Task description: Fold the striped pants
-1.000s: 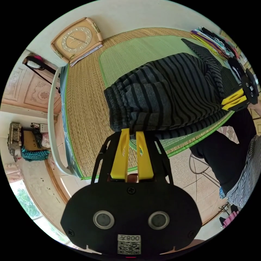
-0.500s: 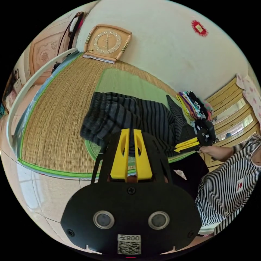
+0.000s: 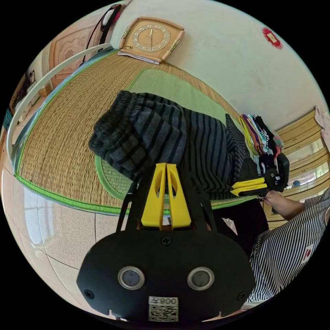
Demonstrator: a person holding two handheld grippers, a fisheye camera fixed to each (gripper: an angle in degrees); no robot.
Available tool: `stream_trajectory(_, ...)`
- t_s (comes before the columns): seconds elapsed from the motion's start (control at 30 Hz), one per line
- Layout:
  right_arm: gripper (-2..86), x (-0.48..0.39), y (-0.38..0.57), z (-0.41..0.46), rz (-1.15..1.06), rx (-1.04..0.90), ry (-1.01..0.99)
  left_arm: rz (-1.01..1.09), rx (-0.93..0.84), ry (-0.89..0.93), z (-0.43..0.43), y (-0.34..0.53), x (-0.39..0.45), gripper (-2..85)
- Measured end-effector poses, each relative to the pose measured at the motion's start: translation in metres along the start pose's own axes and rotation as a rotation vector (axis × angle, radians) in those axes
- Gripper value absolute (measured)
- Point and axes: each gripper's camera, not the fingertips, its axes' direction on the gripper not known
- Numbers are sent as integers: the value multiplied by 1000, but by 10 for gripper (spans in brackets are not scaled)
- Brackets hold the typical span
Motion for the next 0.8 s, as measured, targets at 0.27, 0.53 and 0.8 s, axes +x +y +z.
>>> stream_trajectory(0.27, 9, 42, 25, 0, 100, 49, -129, 61, -61, 20, 56, 5, 58, 5)
stream_trajectory(0.53, 10, 95, 67, -25, 205, 158, -162, 262, -121, 299, 107, -11, 152, 54)
stream_trajectory(0.8, 68, 222, 94, -94, 477, 250, 58, 401, -208, 287, 176, -52, 254, 85)
